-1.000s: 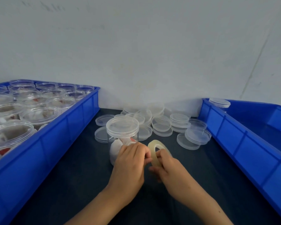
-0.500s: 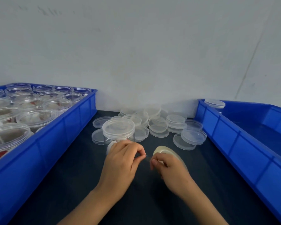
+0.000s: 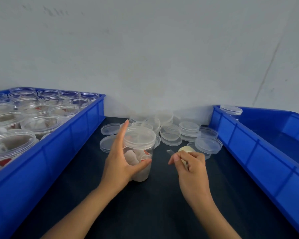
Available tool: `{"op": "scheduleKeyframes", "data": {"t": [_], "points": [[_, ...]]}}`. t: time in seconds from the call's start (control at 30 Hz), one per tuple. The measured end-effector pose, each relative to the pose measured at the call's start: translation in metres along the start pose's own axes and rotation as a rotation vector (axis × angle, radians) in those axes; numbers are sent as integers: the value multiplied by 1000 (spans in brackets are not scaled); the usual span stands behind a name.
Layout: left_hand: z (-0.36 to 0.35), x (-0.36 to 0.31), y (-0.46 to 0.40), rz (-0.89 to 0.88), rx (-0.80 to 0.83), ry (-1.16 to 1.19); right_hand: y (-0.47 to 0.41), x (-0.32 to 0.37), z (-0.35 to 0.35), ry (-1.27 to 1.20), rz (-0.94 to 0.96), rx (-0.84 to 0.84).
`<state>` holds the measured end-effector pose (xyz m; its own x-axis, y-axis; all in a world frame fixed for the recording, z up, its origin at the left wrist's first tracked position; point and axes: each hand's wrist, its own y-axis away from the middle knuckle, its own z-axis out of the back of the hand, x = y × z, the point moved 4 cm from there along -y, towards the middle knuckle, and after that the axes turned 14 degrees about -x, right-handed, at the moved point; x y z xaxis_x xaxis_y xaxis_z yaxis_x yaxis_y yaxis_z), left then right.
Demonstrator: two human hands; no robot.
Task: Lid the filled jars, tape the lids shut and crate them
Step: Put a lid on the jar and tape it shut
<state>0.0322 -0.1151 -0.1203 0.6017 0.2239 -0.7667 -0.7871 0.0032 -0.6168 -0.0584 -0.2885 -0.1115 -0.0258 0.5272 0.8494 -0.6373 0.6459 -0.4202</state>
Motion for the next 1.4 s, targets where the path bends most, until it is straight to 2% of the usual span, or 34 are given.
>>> {"op": "scheduleKeyframes", "data": {"t": [0.17,0.3,0.4,0.7,1.07,1.4], "points": [[-1,-14,-4,17,52,-43,-6,12,11,66,161,-23],[-4,-20,-1,10,162,-46,-5,21,12,-8,244,61],[-8,-20,2,23,193,3,-4,22,10,75,300,169],[-13,-26,8,-88,242,-72,-11,23,21,119,254,215],[-14,-35,13,-159,231,-121,-6,32,24,352,378,162],[-13,-37,14,-162,239,-124,-5,33,24,310,350,179]]}}
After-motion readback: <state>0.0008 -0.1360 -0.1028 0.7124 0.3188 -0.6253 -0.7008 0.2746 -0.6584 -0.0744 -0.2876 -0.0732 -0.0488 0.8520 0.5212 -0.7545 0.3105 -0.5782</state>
